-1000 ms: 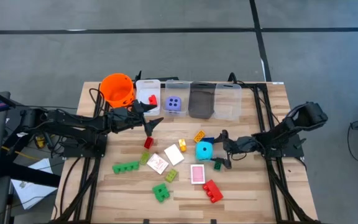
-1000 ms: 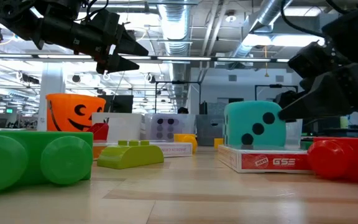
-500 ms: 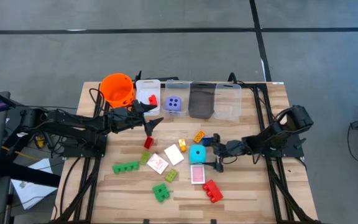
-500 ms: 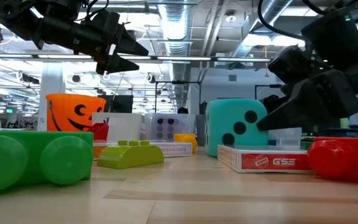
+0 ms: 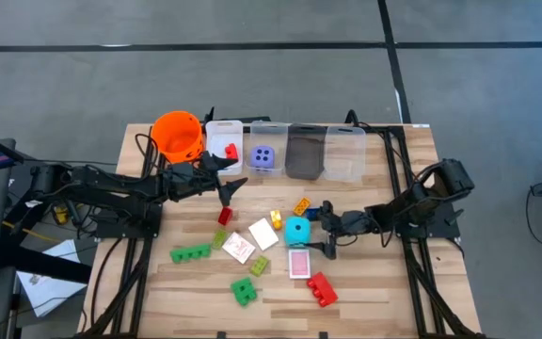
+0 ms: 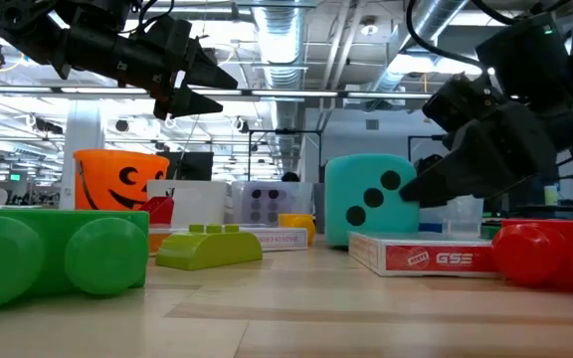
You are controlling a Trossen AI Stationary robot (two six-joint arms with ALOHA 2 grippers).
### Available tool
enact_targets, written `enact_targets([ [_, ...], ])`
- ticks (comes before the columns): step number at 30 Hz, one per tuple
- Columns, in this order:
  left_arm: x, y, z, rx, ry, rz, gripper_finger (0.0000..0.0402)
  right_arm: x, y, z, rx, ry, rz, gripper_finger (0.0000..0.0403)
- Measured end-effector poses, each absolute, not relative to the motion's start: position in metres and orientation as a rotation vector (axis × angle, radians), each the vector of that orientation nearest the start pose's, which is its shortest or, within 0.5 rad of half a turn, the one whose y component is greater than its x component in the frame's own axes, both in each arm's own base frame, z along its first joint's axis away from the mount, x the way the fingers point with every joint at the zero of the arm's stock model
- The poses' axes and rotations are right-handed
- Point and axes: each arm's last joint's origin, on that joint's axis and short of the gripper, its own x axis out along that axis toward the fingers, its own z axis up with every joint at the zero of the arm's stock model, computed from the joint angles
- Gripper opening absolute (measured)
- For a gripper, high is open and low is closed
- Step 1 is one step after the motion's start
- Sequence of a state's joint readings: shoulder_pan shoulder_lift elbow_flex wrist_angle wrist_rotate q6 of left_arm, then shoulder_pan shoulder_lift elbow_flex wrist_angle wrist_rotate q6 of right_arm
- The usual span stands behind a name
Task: Pick & Place Toys
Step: Put the blue dice into the left transparent bin
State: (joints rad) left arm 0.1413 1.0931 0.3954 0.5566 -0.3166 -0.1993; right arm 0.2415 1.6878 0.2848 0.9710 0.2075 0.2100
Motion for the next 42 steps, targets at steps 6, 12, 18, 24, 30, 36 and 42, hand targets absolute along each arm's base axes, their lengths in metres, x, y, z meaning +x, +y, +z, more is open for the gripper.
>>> enact_targets([
  [6,0.216,0.040,0.213,-0.183,0.096,0.470,0.0358,0.243,0.053,0.102,0.122,0.378,-0.010,0.0341],
  [12,0.216,0.040,0.213,-0.183,0.095,0.470,0.0358,0.264,0.062,0.122,0.126,0.290,0.011,0.0343],
  [18,0.216,0.040,0.213,-0.184,0.096,0.470,0.0358,0.281,0.053,0.161,0.023,0.206,-0.115,0.0347],
  [24,0.215,0.040,0.214,-0.130,0.104,0.469,0.0358,0.283,0.027,0.196,-0.090,0.212,-0.277,0.0344],
  [30,0.210,0.039,0.219,-0.046,0.118,0.468,0.0358,0.280,-0.022,0.216,-0.129,0.219,-0.434,0.0348],
  [36,0.199,0.038,0.222,-0.007,0.176,0.466,0.0358,0.285,-0.088,0.235,-0.096,0.199,-0.474,0.0349],
  [42,0.193,0.037,0.228,0.069,0.164,0.460,0.0358,0.315,-0.150,0.236,-0.089,0.280,-0.388,0.0350],
])
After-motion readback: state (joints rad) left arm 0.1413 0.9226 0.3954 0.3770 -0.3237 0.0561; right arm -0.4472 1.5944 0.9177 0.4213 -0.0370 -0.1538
